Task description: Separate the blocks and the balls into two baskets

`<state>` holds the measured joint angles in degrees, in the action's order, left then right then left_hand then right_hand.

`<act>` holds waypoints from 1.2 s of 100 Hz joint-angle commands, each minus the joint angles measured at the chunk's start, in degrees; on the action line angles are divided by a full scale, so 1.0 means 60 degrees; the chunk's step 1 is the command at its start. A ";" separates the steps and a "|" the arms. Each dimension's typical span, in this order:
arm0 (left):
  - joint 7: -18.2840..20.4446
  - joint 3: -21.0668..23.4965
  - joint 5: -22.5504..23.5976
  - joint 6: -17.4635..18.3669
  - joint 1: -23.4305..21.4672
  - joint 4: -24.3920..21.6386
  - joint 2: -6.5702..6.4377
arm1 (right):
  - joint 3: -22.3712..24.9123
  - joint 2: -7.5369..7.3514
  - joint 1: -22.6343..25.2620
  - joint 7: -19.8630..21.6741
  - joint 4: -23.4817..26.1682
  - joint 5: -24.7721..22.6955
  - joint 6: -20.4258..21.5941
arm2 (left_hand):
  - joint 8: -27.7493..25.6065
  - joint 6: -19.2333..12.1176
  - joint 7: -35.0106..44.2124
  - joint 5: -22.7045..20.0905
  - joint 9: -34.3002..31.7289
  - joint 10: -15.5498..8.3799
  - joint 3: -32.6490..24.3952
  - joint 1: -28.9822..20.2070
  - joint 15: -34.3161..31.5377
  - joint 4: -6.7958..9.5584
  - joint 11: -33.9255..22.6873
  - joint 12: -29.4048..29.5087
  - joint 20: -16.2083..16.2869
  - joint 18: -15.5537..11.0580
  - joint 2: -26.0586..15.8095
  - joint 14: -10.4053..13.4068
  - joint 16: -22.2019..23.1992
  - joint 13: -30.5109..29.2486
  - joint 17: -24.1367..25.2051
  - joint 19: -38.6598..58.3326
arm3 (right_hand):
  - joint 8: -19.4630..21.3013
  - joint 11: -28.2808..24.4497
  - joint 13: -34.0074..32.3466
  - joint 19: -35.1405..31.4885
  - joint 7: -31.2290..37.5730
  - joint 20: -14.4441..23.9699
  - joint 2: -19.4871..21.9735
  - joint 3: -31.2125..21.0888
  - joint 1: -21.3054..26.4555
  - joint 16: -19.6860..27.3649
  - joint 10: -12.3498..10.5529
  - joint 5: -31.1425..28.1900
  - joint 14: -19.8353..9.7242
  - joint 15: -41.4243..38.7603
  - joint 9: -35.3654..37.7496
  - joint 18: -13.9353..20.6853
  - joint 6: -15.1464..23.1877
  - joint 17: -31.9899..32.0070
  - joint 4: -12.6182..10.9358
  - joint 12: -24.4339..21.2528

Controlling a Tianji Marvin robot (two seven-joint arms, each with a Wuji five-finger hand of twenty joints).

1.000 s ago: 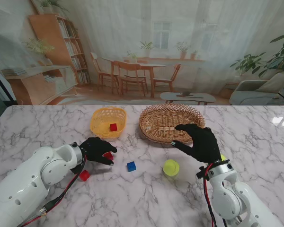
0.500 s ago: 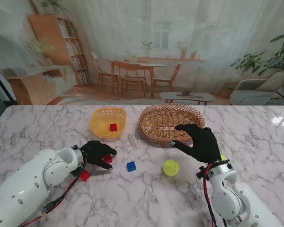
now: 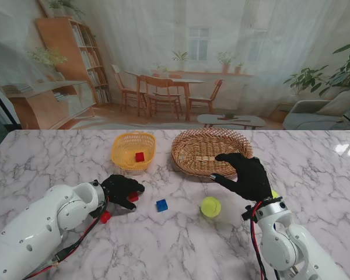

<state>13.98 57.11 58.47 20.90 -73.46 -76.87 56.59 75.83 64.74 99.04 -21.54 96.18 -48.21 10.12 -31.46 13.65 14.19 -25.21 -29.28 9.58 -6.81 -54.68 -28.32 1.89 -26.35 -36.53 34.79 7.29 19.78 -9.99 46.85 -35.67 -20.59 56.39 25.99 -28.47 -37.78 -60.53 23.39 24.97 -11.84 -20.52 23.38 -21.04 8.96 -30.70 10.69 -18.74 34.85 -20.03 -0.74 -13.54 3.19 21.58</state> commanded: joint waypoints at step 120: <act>0.0228 -0.0656 -0.0422 -0.0163 0.0422 0.0589 0.0013 | -0.0042 0.0010 0.0024 -0.0004 0.0050 -0.0013 -0.0122 | -0.0127 -0.0553 0.1370 0.0385 -0.0958 -0.0580 -0.1153 -0.2872 -0.0878 0.0155 0.0710 -0.4055 -0.0092 -0.0642 -0.0210 0.0367 0.3136 -0.0698 -0.0678 0.0948 | 0.0174 0.0190 0.0002 0.0065 -0.0193 0.0107 0.0302 0.0101 0.0147 -0.0072 0.0062 -0.0095 0.0078 -0.0065 -0.0016 -0.0198 0.0184 0.0220 -0.0225 0.0035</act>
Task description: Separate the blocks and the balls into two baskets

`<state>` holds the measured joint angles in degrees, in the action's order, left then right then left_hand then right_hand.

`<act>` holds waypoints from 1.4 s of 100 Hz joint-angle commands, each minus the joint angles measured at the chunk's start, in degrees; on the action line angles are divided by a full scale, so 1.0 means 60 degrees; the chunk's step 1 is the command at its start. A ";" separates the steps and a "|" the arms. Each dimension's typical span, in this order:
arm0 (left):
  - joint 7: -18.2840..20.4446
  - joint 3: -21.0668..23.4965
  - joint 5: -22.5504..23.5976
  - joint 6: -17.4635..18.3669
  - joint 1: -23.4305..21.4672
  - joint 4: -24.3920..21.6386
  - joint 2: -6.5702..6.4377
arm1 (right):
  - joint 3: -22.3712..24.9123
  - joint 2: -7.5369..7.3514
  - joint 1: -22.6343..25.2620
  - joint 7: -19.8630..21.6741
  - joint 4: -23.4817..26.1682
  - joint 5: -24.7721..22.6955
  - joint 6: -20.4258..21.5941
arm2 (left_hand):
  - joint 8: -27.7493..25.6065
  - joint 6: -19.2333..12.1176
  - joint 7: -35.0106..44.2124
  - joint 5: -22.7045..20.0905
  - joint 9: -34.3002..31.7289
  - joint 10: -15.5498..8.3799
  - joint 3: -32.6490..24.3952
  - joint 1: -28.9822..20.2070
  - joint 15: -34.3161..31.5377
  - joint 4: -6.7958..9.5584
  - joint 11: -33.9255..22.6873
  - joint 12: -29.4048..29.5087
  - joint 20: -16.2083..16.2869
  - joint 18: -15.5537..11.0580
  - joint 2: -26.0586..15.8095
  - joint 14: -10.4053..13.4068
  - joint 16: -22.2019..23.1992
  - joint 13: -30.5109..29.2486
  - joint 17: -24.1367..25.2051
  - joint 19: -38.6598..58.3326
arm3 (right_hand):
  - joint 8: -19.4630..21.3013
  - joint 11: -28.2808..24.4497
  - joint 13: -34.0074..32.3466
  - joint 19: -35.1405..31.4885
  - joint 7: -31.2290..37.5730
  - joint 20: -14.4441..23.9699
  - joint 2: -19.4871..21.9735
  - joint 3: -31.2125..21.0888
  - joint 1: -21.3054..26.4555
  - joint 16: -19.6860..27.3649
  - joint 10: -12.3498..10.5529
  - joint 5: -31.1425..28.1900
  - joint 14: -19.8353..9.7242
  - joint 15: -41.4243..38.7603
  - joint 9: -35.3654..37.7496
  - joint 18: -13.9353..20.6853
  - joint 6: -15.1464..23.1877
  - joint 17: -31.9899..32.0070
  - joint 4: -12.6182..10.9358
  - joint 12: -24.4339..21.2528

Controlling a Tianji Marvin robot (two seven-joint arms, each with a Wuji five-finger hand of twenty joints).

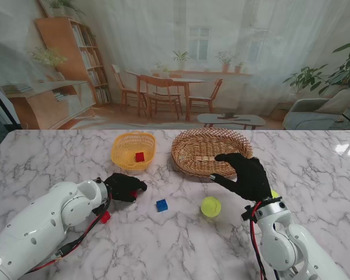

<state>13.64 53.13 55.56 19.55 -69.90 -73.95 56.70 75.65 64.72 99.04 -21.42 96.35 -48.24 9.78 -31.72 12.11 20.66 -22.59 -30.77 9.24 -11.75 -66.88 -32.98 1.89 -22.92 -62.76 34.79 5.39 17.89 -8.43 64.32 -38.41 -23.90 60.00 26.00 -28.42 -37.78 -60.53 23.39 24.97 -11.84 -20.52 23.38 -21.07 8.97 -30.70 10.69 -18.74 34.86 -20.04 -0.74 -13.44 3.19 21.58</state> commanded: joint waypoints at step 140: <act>0.0173 0.1780 0.0314 0.0343 0.0235 -0.1546 0.0202 | -0.0025 0.0025 0.0024 -0.0057 -0.0001 0.0026 -0.0128 | -0.1300 -0.0562 0.1365 0.0168 -0.0923 -0.0527 -0.0261 -0.0844 -0.0020 0.0166 0.0543 0.0212 -0.0051 -0.0290 -0.0030 0.0055 0.0120 -0.0279 -0.0215 0.0347 | 0.0169 0.0176 0.0009 0.0103 -0.0214 0.0093 0.0317 0.0121 0.0178 -0.0070 0.0074 -0.0063 0.0081 -0.0074 -0.0023 -0.0212 0.0152 0.0256 -0.0228 0.0033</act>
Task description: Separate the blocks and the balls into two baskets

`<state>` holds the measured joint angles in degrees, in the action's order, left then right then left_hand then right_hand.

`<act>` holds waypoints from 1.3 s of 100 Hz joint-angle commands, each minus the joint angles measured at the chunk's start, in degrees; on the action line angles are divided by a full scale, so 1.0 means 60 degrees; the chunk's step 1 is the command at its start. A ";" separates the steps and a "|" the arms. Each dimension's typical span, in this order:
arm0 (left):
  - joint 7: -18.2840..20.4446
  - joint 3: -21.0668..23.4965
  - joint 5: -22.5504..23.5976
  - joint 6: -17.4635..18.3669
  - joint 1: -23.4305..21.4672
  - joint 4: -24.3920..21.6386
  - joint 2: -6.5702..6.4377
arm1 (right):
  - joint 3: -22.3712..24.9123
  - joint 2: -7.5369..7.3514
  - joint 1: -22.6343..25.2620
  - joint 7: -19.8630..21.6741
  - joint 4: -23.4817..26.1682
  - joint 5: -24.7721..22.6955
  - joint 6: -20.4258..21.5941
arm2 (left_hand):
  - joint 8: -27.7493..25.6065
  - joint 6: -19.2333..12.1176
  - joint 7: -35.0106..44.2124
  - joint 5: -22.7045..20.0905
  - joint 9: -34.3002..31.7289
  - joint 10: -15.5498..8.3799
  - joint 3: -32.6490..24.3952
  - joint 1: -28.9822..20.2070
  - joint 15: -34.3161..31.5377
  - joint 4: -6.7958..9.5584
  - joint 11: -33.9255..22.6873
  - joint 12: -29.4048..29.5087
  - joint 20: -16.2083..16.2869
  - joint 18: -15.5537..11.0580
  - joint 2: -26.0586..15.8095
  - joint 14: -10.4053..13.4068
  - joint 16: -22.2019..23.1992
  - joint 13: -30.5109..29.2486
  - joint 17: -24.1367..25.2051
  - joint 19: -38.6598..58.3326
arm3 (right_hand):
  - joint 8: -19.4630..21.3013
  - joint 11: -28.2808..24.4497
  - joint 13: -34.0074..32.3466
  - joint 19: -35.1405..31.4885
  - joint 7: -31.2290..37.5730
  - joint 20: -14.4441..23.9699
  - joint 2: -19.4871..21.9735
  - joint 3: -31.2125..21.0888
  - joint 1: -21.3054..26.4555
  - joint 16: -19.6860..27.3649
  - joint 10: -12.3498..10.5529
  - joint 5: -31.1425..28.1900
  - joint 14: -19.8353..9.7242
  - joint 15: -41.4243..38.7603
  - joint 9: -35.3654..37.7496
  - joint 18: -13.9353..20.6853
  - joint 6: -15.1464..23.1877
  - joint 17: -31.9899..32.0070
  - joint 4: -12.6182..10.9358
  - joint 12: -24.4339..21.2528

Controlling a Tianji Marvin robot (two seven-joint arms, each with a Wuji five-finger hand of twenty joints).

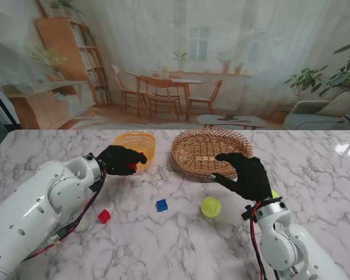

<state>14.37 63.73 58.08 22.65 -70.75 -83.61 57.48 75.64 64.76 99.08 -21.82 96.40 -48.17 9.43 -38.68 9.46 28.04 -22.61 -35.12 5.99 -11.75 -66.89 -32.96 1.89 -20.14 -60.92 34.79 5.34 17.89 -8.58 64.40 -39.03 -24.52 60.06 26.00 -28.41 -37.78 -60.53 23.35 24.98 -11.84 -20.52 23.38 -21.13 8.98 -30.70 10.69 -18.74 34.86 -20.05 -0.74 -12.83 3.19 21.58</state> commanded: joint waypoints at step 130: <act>-0.0960 -0.4265 -0.1708 -0.2660 0.4015 0.4166 0.0620 | -0.0092 -0.0005 -0.0161 0.0176 -0.0239 0.0049 -0.0169 | 0.2341 0.0022 -0.2496 0.0221 0.2048 0.0726 0.1536 0.0583 0.2621 0.0108 0.1239 0.6711 -0.0991 0.0688 -0.1533 -0.0598 -0.5146 0.1808 0.1874 -0.1994 | 0.0176 0.0178 0.0011 0.0113 -0.0190 0.0095 0.0314 0.0123 0.0175 -0.0059 0.0077 -0.0112 0.0091 -0.0068 -0.0005 -0.0220 0.0155 0.0162 -0.0229 0.0037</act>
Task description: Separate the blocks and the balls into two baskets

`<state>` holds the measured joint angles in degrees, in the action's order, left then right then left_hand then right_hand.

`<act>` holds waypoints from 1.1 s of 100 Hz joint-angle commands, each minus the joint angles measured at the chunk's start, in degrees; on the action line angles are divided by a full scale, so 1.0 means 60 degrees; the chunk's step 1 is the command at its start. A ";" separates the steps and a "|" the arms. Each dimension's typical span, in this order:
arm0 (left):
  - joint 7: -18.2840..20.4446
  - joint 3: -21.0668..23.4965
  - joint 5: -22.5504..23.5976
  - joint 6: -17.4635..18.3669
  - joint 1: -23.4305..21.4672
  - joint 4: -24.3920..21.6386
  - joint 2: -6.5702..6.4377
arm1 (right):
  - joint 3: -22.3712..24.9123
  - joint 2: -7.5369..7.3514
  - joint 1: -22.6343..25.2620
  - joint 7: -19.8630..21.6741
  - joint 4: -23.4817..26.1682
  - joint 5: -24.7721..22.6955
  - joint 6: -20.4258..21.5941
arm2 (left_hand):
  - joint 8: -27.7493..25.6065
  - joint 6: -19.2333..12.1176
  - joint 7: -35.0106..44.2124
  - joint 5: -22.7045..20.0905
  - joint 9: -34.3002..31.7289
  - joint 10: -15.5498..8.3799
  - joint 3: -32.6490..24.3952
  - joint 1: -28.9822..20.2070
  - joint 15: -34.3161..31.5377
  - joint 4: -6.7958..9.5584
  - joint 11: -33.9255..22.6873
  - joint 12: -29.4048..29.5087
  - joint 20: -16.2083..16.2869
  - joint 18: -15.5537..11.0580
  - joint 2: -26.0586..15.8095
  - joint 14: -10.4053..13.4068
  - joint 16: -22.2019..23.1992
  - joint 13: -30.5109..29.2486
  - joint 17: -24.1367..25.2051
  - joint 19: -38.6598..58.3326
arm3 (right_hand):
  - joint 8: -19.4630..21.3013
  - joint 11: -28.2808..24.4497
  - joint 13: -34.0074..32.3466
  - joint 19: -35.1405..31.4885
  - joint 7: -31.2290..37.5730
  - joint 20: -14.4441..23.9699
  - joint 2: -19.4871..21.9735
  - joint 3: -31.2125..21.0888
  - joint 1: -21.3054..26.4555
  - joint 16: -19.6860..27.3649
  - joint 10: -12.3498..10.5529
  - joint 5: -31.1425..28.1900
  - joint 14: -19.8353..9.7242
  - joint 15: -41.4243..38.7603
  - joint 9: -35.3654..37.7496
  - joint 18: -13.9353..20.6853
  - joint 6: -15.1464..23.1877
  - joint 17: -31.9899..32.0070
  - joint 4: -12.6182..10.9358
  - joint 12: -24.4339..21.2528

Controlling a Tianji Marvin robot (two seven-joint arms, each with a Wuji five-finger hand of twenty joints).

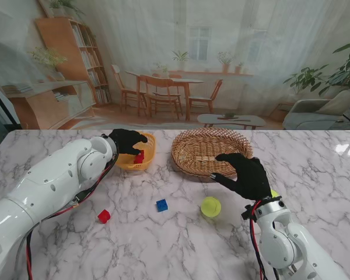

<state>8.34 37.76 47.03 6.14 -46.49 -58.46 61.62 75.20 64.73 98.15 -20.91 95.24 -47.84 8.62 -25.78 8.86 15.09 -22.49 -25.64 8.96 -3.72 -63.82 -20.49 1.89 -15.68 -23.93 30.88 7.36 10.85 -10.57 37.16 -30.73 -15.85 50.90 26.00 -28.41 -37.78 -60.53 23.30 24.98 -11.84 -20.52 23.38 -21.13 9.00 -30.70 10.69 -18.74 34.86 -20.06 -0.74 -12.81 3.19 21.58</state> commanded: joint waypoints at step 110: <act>0.0636 0.3181 0.1472 0.3200 -0.3693 -0.4007 -0.0589 | -0.0034 -0.0002 -0.0054 0.0105 -0.0086 0.0054 -0.0045 | 0.0242 0.0240 -0.1041 -0.0606 -0.0489 0.0009 0.0722 0.1839 0.1164 -0.0122 0.1232 0.0888 -0.0346 0.1088 -0.0414 -0.0283 -0.1575 0.0499 0.1217 -0.1325 | 0.0176 0.0197 0.0024 0.0116 -0.0186 0.0101 0.0312 0.0129 0.0160 -0.0053 0.0064 -0.0153 0.0094 -0.0049 0.0016 -0.0218 0.0161 0.0153 -0.0227 0.0036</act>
<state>11.94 57.41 55.85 24.41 -67.28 -82.14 58.13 75.05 64.68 97.76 -20.26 94.89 -47.59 8.61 -24.42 9.31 10.24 -24.77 -27.93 8.91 0.04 -53.11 -14.76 1.89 -9.45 -18.48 28.27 11.88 9.56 -11.80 28.17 -28.70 -8.99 43.99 26.00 -28.40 -37.78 -60.53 23.30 24.98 -11.84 -20.52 23.38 -21.14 9.02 -30.70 10.69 -18.74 34.86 -20.06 -0.74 -12.81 3.19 21.58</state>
